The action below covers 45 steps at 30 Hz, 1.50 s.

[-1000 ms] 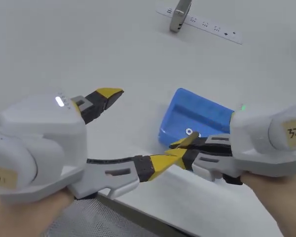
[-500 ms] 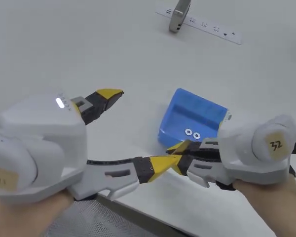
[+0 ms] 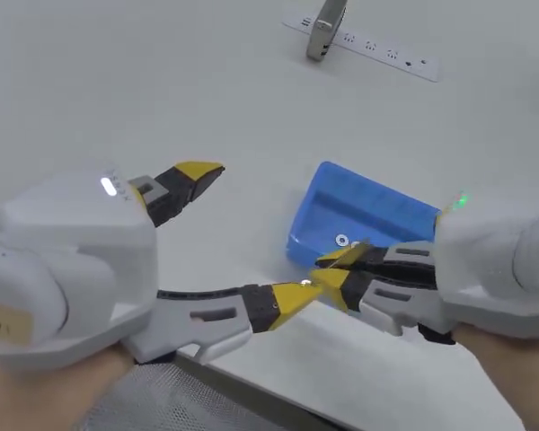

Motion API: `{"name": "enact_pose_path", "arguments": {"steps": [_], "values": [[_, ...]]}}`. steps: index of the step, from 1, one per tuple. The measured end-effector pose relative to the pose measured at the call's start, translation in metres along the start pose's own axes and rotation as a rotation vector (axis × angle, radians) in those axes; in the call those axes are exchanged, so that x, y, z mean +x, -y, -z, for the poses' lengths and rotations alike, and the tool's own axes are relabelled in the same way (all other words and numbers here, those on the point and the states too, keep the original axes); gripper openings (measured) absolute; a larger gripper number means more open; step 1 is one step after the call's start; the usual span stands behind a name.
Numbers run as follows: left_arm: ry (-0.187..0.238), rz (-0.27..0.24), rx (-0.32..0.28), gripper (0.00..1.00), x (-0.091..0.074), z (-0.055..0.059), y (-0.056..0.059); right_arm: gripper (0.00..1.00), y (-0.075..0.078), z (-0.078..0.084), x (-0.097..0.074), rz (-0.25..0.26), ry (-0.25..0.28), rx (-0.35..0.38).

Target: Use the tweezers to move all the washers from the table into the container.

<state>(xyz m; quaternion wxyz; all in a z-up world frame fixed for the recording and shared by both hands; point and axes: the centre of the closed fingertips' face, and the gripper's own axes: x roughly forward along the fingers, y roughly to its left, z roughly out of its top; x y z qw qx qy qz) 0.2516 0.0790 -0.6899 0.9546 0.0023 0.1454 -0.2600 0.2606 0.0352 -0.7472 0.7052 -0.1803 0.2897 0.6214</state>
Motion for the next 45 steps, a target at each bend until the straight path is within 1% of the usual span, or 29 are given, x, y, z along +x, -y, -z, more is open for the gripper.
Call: {"name": "enact_pose_path", "arguments": {"steps": [2, 3, 4, 7, 9, 12, 15, 18, 21, 27, 31, 35, 37, 42, 44, 45], "values": [[-0.001, 0.001, 0.000, 0.81, 0.000, 0.000, 0.000, 0.03, 0.004, -0.010, -0.006, 0.007, 0.029, 0.020], [-0.003, 0.000, 0.001, 0.81, 0.000, 0.000, 0.000, 0.03, 0.005, -0.014, -0.009, 0.010, 0.039, 0.020], [-0.002, 0.000, 0.001, 0.81, 0.000, 0.000, 0.000, 0.03, 0.009, -0.021, -0.013, 0.021, 0.059, 0.022], [-0.002, 0.003, 0.000, 0.81, 0.000, 0.001, 0.000, 0.03, 0.018, -0.030, -0.018, 0.044, 0.076, 0.016], [-0.004, 0.005, 0.001, 0.81, 0.001, 0.001, 0.001, 0.03, 0.029, -0.033, -0.018, 0.066, 0.084, 0.020], [-0.006, 0.005, 0.003, 0.81, 0.001, 0.001, 0.001, 0.03, 0.040, -0.032, -0.016, 0.090, 0.075, 0.030], [-0.005, 0.003, 0.001, 0.81, 0.001, 0.001, 0.001, 0.03, 0.055, -0.026, -0.009, 0.125, 0.046, 0.066], [-0.006, 0.006, -0.001, 0.80, 0.001, 0.001, 0.001, 0.03, 0.066, -0.022, 0.002, 0.138, 0.038, 0.106], [-0.008, 0.018, -0.005, 0.75, 0.001, 0.002, 0.002, 0.03, 0.074, -0.016, 0.011, 0.143, 0.025, 0.133], [-0.011, 0.014, -0.003, 0.74, 0.000, 0.003, 0.001, 0.03, 0.080, -0.004, 0.026, 0.133, -0.010, 0.149], [-0.013, 0.012, -0.003, 0.74, 0.000, 0.003, 0.001, 0.03, 0.081, 0.002, 0.030, 0.133, -0.020, 0.158], [-0.016, 0.011, -0.002, 0.74, 0.000, 0.004, 0.001, 0.03, 0.081, 0.006, 0.029, 0.133, -0.032, 0.156], [-0.011, 0.010, -0.007, 0.74, 0.000, 0.003, 0.001, 0.03, 0.080, 0.006, 0.028, 0.135, -0.030, 0.150], [-0.020, 0.011, -0.007, 0.73, 0.001, 0.005, 0.001, 0.04, 0.080, 0.003, 0.024, 0.132, -0.010, 0.142], [-0.024, 0.019, -0.009, 0.71, 0.001, 0.005, 0.002, 0.03, 0.078, -0.001, 0.019, 0.135, 0.003, 0.136], [-0.024, 0.026, -0.013, 0.68, 0.001, 0.005, 0.003, 0.03, 0.075, -0.005, 0.015, 0.134, 0.018, 0.127]]}}
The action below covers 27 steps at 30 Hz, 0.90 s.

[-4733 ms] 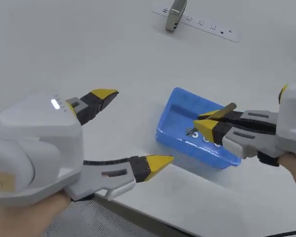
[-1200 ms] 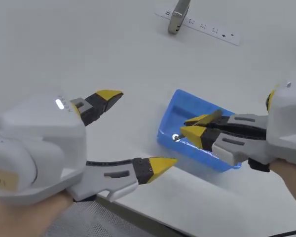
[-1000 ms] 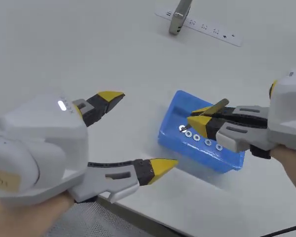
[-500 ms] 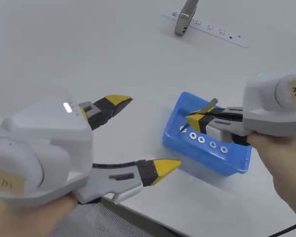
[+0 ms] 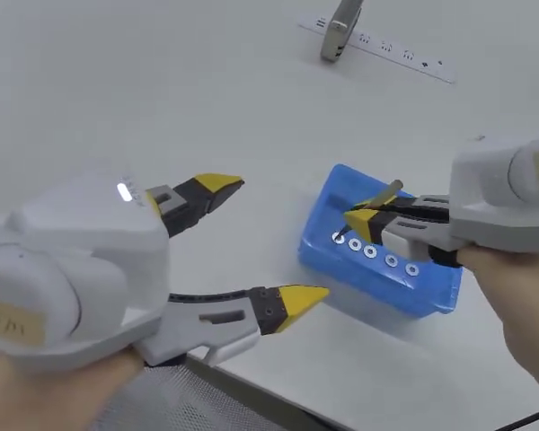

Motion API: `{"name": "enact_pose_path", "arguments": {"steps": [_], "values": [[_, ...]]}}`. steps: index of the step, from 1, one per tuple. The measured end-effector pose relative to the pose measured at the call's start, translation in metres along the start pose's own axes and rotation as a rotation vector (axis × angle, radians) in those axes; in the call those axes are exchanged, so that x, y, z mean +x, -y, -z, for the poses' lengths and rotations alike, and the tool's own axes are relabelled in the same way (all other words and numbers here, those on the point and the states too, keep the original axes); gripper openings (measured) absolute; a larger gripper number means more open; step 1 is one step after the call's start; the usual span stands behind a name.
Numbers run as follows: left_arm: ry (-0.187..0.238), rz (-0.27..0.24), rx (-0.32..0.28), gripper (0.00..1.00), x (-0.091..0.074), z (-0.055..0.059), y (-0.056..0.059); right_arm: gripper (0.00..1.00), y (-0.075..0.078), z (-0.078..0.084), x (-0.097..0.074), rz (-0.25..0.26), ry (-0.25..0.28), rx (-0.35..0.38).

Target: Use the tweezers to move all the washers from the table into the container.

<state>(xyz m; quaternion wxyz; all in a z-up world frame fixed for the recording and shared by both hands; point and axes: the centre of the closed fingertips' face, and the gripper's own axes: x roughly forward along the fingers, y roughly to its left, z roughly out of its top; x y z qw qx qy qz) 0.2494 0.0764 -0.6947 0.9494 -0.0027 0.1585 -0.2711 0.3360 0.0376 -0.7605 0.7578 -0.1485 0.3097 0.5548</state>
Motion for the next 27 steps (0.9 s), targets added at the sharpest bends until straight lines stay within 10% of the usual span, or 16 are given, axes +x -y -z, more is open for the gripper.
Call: {"name": "enact_pose_path", "arguments": {"steps": [13, 20, 27], "values": [[-0.068, 0.134, 0.038, 0.38, 0.005, 0.006, 0.027, 0.03, -0.042, 0.007, -0.059, -0.038, 0.035, -0.162], [-0.184, 0.334, 0.190, 0.07, 0.011, 0.020, 0.062, 0.03, -0.062, 0.064, -0.059, -0.121, -0.145, -0.272], [-0.214, 0.495, 0.199, 0.09, 0.031, 0.010, 0.097, 0.03, -0.071, 0.094, -0.054, -0.154, -0.277, -0.404]]}}
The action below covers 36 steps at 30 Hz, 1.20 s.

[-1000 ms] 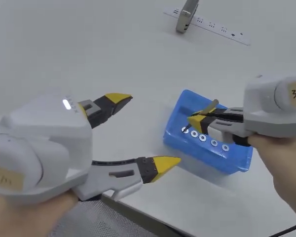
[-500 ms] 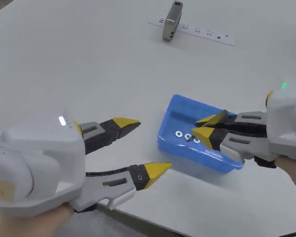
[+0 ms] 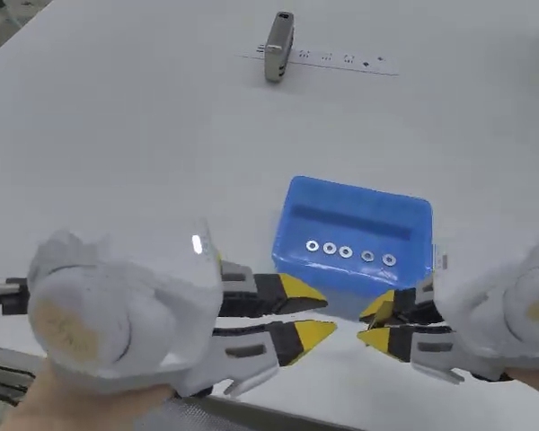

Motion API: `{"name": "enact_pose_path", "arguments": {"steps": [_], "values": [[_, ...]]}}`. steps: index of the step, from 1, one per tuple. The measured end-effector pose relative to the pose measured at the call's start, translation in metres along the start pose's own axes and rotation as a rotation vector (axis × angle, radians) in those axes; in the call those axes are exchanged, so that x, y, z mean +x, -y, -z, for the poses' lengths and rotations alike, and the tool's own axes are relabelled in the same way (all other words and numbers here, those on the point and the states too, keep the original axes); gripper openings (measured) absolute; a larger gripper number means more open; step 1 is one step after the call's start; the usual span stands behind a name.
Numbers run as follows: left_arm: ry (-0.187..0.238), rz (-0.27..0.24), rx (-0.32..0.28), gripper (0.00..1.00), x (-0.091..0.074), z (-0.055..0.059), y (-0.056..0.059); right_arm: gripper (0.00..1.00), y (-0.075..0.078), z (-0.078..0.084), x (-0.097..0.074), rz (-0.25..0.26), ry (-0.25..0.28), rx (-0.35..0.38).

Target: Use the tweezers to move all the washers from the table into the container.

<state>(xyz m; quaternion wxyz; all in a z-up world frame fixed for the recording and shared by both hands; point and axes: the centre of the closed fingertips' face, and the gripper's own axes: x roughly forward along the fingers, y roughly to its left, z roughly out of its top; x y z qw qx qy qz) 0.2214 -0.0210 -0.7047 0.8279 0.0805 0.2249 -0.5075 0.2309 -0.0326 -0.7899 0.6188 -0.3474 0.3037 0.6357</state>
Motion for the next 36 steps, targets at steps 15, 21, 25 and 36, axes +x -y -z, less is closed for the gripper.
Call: {"name": "enact_pose_path", "arguments": {"steps": [15, 21, 25, 36], "values": [[-0.116, 0.135, 0.103, 0.00, 0.027, -0.002, 0.011, 0.03, -0.009, 0.000, 0.001, -0.009, -0.052, -0.101], [-0.168, 0.148, 0.109, 0.00, 0.023, 0.007, 0.006, 0.04, -0.008, -0.001, 0.002, -0.015, -0.048, -0.095], [-0.201, 0.148, 0.097, 0.00, 0.015, 0.016, -0.002, 0.06, -0.007, -0.005, 0.005, -0.015, 0.034, 0.046], [-0.494, 0.168, 0.160, 0.00, 0.007, 0.088, -0.027, 0.23, -0.004, 0.034, -0.026, 0.138, 0.103, 0.302]]}}
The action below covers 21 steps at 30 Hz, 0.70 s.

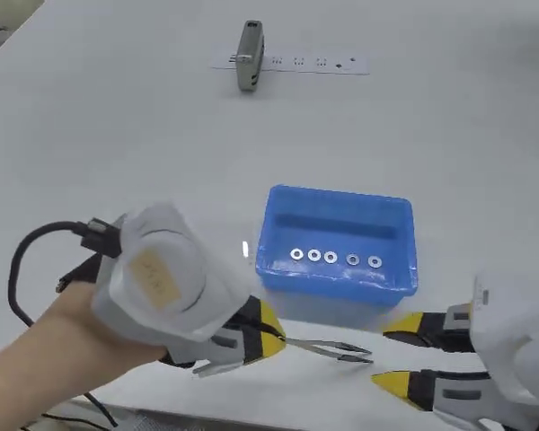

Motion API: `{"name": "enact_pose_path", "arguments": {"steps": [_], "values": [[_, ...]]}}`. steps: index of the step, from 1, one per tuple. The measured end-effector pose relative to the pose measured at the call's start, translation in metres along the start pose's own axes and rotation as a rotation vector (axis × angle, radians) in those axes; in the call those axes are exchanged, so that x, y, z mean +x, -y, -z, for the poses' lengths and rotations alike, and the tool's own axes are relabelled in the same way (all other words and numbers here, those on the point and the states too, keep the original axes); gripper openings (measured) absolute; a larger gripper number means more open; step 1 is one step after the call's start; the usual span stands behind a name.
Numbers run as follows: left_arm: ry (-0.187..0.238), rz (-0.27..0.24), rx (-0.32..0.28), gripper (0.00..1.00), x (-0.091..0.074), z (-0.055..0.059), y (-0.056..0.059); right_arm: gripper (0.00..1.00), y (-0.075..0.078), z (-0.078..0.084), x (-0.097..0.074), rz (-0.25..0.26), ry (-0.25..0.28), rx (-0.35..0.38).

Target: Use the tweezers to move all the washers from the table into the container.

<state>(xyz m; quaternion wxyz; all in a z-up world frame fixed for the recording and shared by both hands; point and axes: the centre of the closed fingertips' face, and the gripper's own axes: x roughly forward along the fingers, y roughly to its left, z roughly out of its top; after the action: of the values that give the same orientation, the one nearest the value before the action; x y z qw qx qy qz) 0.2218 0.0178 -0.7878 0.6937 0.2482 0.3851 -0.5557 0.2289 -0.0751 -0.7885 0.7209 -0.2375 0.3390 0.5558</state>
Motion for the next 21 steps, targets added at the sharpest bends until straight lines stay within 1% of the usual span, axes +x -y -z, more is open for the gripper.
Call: {"name": "enact_pose_path", "arguments": {"steps": [2, 5, 6, 7, 9, 13, 17, 19, 21], "values": [[-0.027, 0.000, 0.010, 0.00, 0.008, 0.005, -0.002, 0.24, 0.004, 0.003, -0.007, 0.027, 0.019, 0.051], [-0.066, 0.012, 0.016, 0.00, 0.022, 0.012, -0.005, 0.24, 0.008, 0.006, -0.014, 0.050, 0.034, 0.082], [-0.079, 0.012, 0.017, 0.00, 0.024, 0.014, -0.006, 0.24, 0.008, 0.007, -0.015, 0.054, 0.033, 0.086], [-0.103, 0.011, 0.025, 0.00, 0.026, 0.017, -0.006, 0.24, 0.009, 0.008, -0.017, 0.065, 0.034, 0.091], [-0.132, 0.011, 0.046, 0.00, 0.028, 0.019, -0.007, 0.24, 0.009, 0.010, -0.018, 0.071, 0.033, 0.096], [-0.162, 0.000, 0.062, 0.00, 0.029, 0.020, -0.010, 0.24, 0.009, 0.011, -0.019, 0.079, 0.035, 0.110], [-0.186, -0.007, 0.065, 0.00, 0.030, 0.021, -0.012, 0.24, 0.008, 0.012, -0.019, 0.084, 0.042, 0.122], [-0.190, -0.011, 0.061, 0.00, 0.030, 0.020, -0.013, 0.26, 0.010, 0.011, -0.019, 0.097, 0.054, 0.135], [-0.196, -0.009, 0.056, 0.00, 0.031, 0.021, -0.013, 0.29, 0.011, 0.009, -0.021, 0.106, 0.075, 0.158]]}}
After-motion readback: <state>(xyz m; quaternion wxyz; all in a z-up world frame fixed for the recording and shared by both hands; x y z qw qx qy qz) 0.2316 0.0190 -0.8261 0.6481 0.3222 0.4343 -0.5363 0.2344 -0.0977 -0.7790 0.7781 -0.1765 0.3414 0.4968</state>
